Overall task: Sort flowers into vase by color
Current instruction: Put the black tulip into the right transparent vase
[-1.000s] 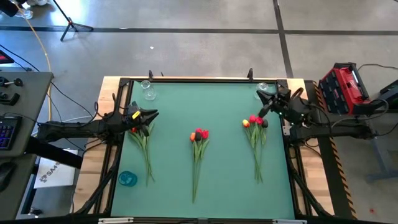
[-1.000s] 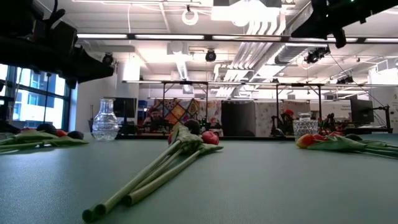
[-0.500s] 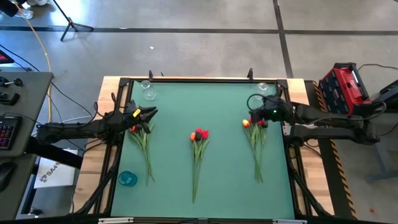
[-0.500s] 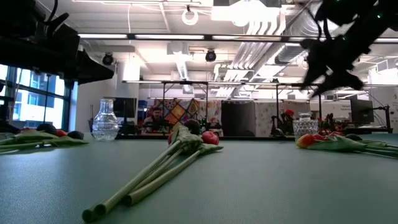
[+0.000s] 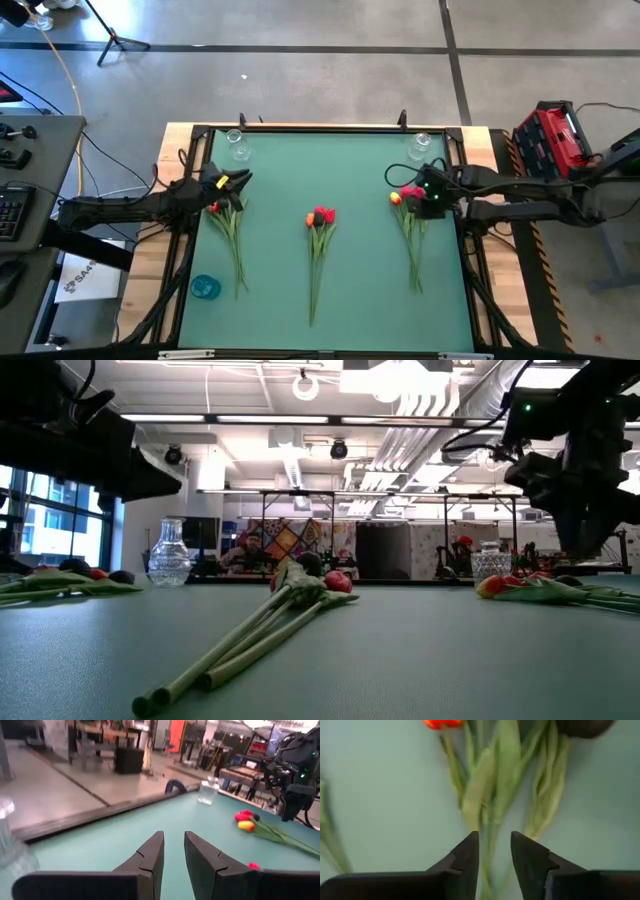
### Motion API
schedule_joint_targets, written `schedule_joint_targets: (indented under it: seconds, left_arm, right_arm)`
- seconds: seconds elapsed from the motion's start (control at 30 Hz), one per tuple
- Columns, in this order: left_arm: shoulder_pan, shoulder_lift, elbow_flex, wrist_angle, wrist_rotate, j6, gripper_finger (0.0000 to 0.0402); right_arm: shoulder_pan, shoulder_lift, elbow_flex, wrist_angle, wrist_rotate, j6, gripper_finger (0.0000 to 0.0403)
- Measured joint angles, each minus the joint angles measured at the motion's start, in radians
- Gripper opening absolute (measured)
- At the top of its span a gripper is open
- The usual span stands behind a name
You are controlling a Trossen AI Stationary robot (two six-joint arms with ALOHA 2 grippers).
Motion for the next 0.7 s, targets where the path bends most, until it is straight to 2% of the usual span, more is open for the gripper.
schedule_joint_targets:
  seconds: [0.1,0.27,0.37,0.43,0.7]
  left_arm:
    - [0.000,0.000,0.000,-0.057,0.026,-0.014,0.0062]
    - [-0.003,0.013,0.000,-0.085,0.131,0.026,0.0062]
    - [-0.003,0.015,0.000,-0.087,0.145,0.023,0.0062]
    - [-0.003,0.015,0.000,-0.082,0.144,-0.015,0.0062]
    - [-0.011,0.024,0.000,-0.092,0.188,-0.105,0.0062]
  right_arm:
    - [0.008,0.033,0.000,-0.026,0.086,-0.036,0.0083]
    - [0.008,0.093,-0.002,-0.029,0.335,-0.145,0.0072]
    - [0.004,0.146,-0.002,-0.030,0.445,-0.147,0.0071]
    - [0.004,0.178,-0.002,-0.029,0.463,-0.117,0.0071]
    - [0.069,0.233,-0.002,-0.008,0.404,-0.073,0.0071]
